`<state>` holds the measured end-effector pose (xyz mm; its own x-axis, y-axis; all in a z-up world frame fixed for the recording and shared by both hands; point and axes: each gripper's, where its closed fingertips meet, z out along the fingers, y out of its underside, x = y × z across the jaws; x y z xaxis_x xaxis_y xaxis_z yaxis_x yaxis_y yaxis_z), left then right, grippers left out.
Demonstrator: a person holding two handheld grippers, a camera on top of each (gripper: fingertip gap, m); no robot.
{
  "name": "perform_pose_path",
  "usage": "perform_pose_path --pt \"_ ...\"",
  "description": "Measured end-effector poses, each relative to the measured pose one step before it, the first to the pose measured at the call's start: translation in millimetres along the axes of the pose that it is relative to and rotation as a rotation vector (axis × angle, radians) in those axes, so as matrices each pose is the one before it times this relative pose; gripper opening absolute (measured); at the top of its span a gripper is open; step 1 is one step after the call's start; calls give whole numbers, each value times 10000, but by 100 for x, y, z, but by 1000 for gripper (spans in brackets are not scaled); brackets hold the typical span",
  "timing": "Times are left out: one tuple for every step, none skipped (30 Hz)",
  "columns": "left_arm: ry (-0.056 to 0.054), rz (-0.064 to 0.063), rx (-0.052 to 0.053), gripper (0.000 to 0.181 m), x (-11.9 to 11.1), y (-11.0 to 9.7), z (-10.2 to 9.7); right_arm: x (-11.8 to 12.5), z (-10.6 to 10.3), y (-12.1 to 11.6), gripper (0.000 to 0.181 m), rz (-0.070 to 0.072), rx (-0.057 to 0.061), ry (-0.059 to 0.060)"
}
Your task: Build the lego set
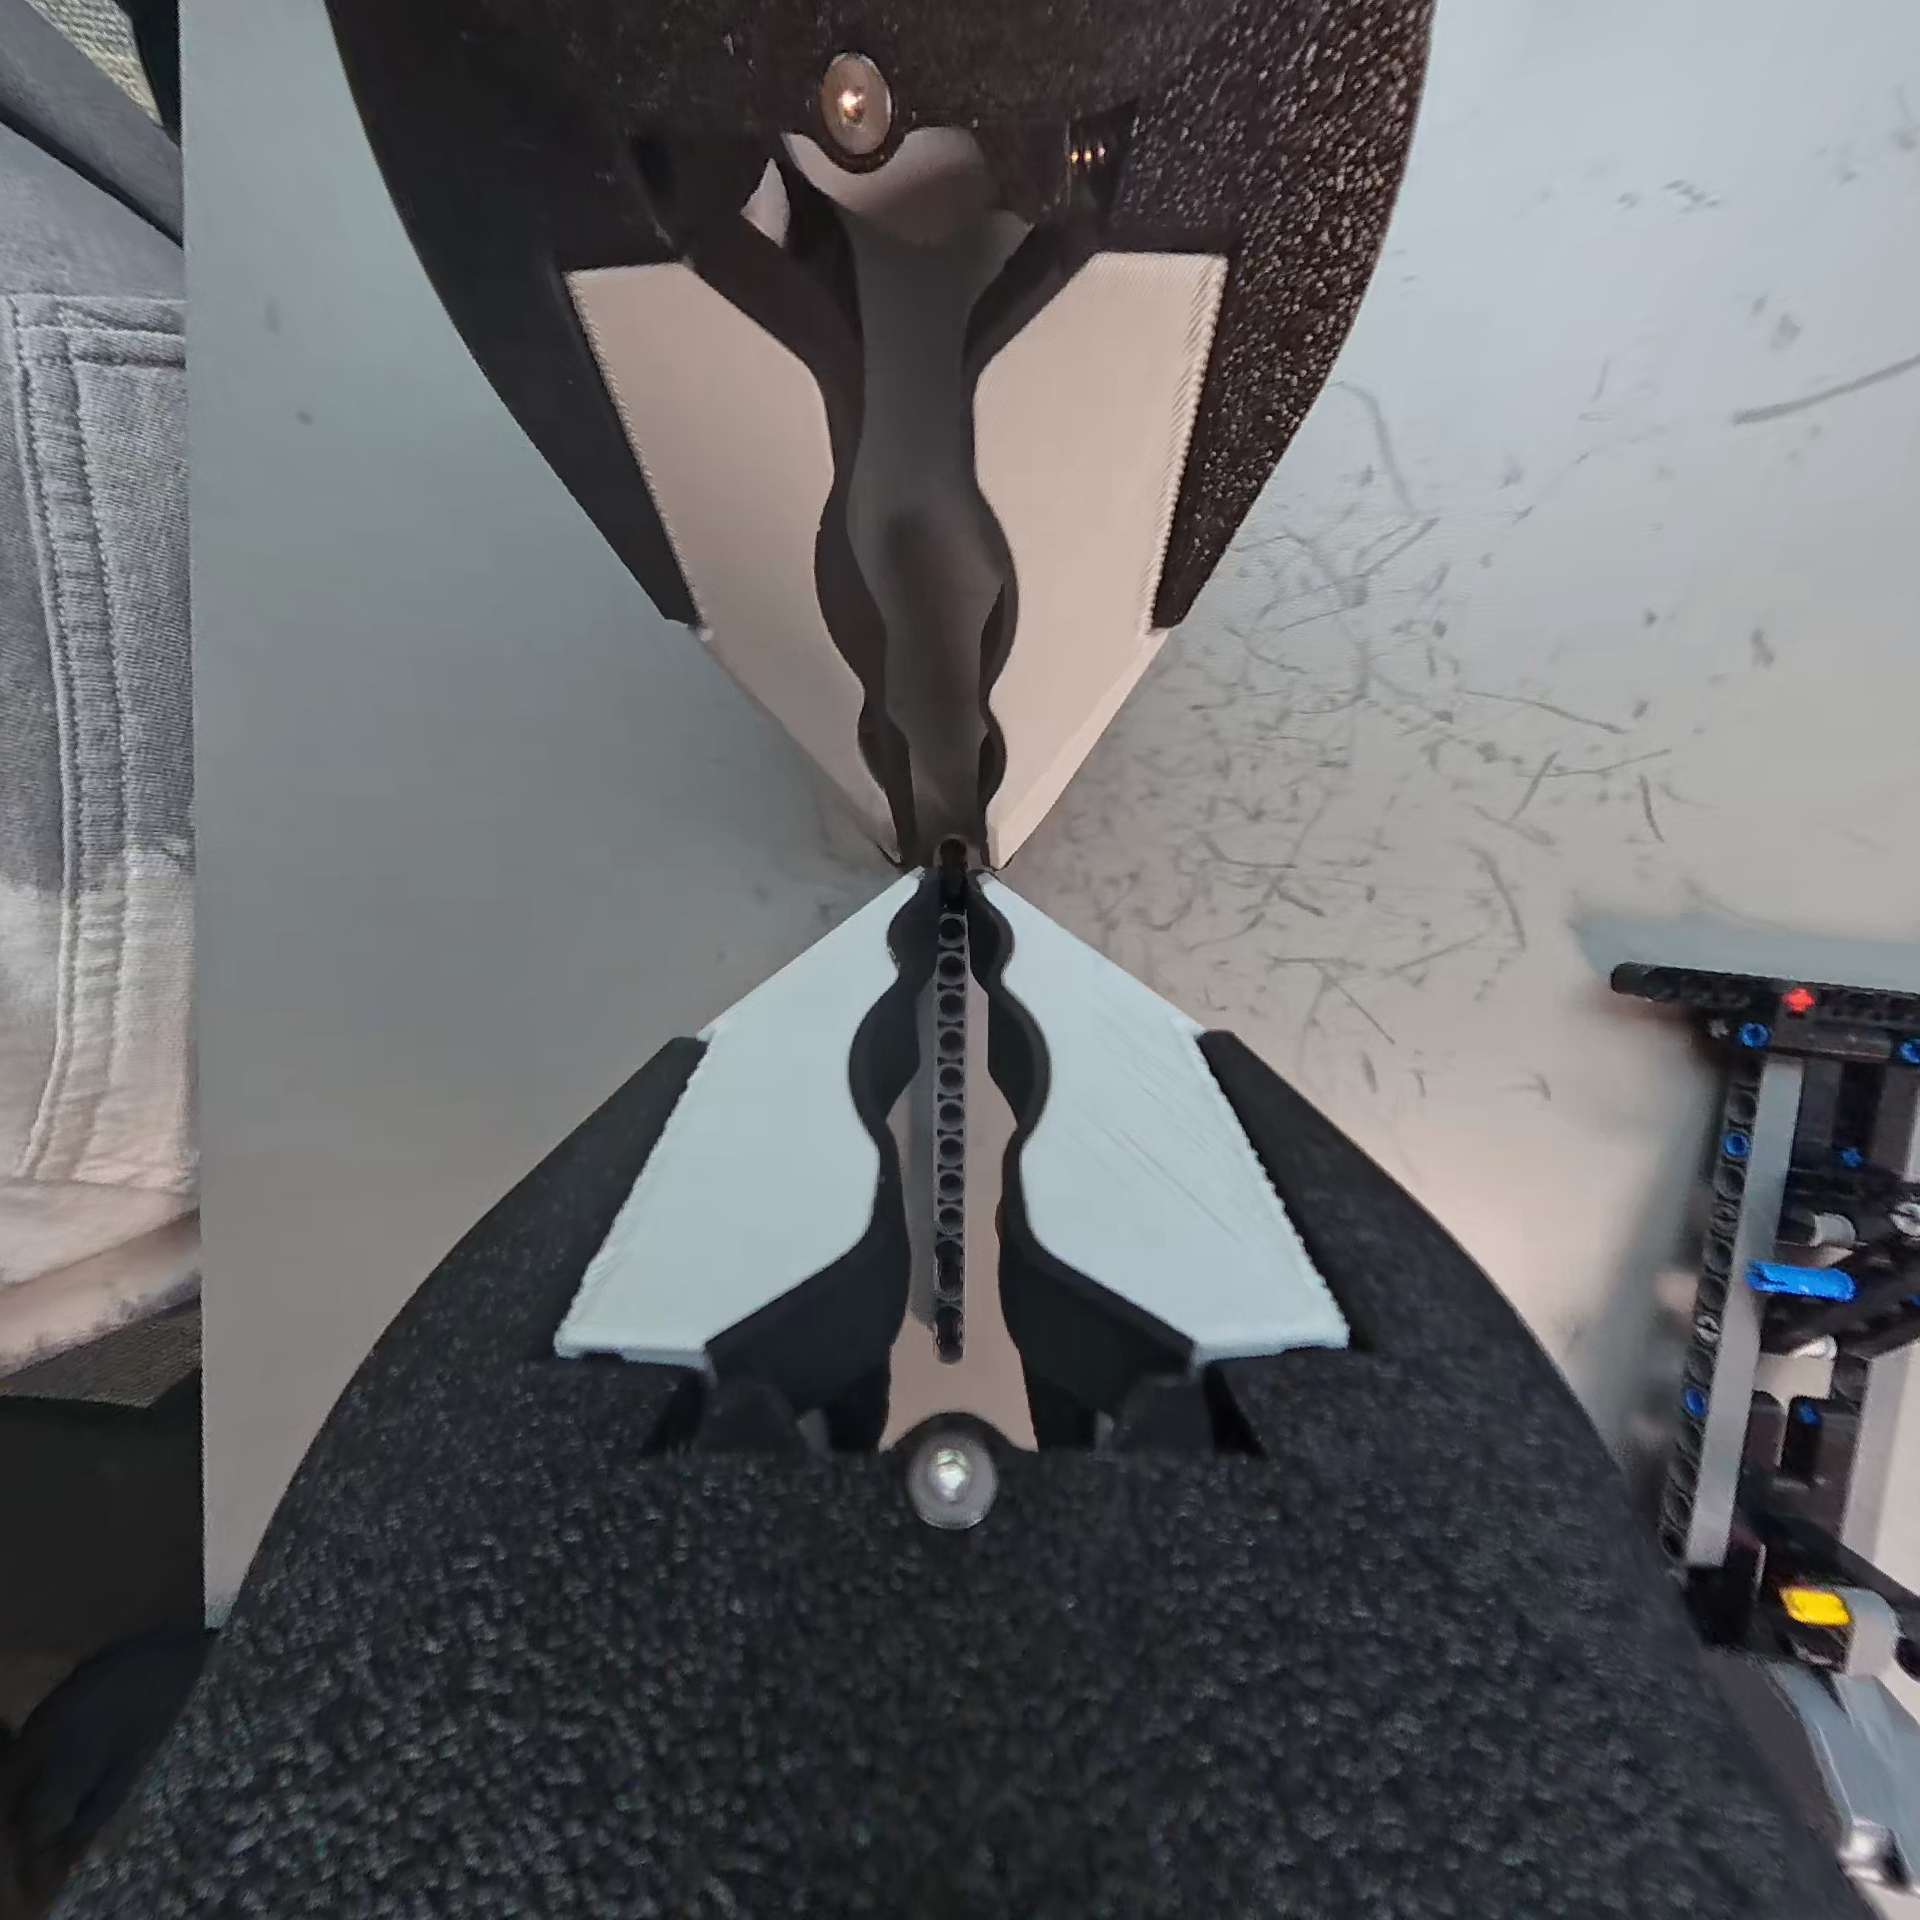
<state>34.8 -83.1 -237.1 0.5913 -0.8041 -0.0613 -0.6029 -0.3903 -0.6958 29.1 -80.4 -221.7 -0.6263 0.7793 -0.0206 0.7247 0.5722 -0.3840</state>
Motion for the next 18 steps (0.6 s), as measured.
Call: perform_pose_path --pt "3 -2 0 16 -9 2 -1 4 153 18 5 9 -12 -21" --pt "-1 0 0 16 4 -7 6 -14 117 47 5 -1 -28 -29" --pt "-2 1 0 16 -3 7 7 -27 55 65 5 -4 -35 -32" --pt "1 3 1 16 13 -3 1 12 -17 -8 5 -4 13 1" --pt "1 8 1 15 10 -4 2 19 -85 42 5 29 -13 -5" --pt "-2 11 1 15 12 1 -3 68 -118 45 4 13 -4 20" --pt "-5 14 1 15 11 1 10 51 -129 29 5 16 17 23" --pt "-7 16 2 15 9 3 -7 23 -93 63 5 36 -13 4" --pt "-11 15 1 15 1 -6 3 -5 -47 126 5 7 -45 -1" --pt "-12 14 1 15 11 5 5 -5 15 111 5 -14 -42 16" --pt "-5 10 1 15 0 -3 1 -23 43 99 5 -9 -33 1" --pt "-4 5 1 15 4 -3 1 -48 75 51 4 1 -15 -10" --pt "-7 4 1 15 2 4 8 -23 41 56 5 -8 -21 9" --pt "-8 6 1 15 -1 -4 1 -24 -6 16 4 -28 -7 9" --pt "-7 9 1 14 6 1 -3 -37 -77 7 4 -18 3 -12" --pt "-4 9 0 14 2 4 8 11 -116 20 4 2 -7 12" --pt "-5 9 1 14 14 -6 2 1 -140 51 4 -1 -13 1" --pt "-2 10 1 14 12 1 -3 -30 -135 68 5 0 -13 -22"
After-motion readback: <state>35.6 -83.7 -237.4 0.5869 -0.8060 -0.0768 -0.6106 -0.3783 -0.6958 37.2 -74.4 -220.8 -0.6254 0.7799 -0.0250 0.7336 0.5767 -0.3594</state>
